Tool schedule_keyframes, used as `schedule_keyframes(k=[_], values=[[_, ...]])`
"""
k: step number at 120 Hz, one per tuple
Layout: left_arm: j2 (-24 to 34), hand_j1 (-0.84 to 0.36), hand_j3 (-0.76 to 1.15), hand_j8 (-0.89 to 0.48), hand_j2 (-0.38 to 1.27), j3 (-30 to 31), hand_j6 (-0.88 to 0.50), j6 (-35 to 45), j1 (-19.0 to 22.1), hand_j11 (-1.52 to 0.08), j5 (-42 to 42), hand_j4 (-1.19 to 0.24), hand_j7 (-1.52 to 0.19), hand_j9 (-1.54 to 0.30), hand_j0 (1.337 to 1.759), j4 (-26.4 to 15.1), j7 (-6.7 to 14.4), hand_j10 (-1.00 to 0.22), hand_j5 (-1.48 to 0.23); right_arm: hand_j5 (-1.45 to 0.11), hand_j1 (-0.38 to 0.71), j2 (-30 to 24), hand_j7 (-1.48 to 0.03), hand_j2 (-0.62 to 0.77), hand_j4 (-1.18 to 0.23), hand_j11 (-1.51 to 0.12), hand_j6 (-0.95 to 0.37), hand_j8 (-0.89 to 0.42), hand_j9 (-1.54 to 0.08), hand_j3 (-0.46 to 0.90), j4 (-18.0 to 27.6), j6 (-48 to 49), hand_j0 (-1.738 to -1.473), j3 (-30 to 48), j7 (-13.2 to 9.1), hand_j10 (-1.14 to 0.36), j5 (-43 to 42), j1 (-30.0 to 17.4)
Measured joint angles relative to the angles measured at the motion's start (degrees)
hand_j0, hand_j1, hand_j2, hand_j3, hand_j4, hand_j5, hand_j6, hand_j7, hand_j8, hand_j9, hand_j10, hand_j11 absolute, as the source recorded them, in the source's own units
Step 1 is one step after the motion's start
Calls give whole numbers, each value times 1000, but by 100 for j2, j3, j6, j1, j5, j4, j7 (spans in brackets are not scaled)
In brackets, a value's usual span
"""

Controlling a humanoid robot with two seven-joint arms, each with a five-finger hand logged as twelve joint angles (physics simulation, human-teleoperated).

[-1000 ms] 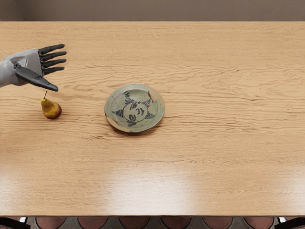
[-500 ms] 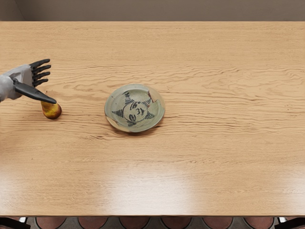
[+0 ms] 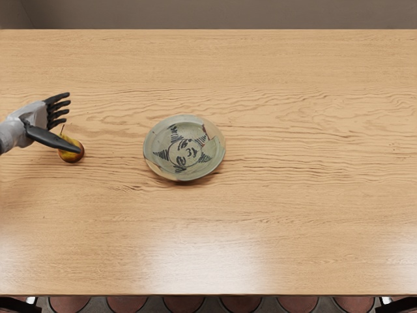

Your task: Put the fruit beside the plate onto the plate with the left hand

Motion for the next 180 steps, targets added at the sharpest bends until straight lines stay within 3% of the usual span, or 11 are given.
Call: schedule_keyframes(k=[20, 44, 75, 122, 180], values=[[0, 288, 0, -52, 13, 2, -52, 10, 56, -68, 1, -52, -68, -68, 1658, -3, -59, -52, -68, -25, -326, 0, -25, -4, -19, -25, -19, -19, -25, 0, 0, 0, -1658, 0, -1, -19, 0, 0], [-53, 262, 0, -74, 18, -5, -74, 318, 218, -97, -3, -74, -97, -97, 1658, -11, -441, -74, -97, -24, -326, 0, -24, -4, -19, -24, -19, -19, -24, 0, 0, 0, -1658, 0, 0, -19, 0, 0], [-149, 255, 0, -80, 19, 0, -80, 571, 285, -104, 0, -80, -104, -104, 1658, -44, -665, -80, -104, -24, -326, 0, -24, -4, -19, -24, -19, -19, -24, 0, 0, 0, -1658, 0, 0, -19, 0, 0], [-237, 231, 0, -100, 23, -3, -100, 718, 555, -130, 1, -100, -130, -130, 1658, -47, -735, -100, -130, -24, -326, 0, -24, -4, -19, -24, -19, -19, -24, 0, 0, 0, -1658, 0, 0, -19, 0, 0], [-316, -68, 0, -350, 73, 4, -350, 855, 655, -453, 85, -349, -454, -453, 1658, -47, -742, -349, -454, -25, -326, 0, -25, -4, -19, -25, -19, -19, -25, 0, 0, 0, -1658, 0, -1, -19, 0, 0]])
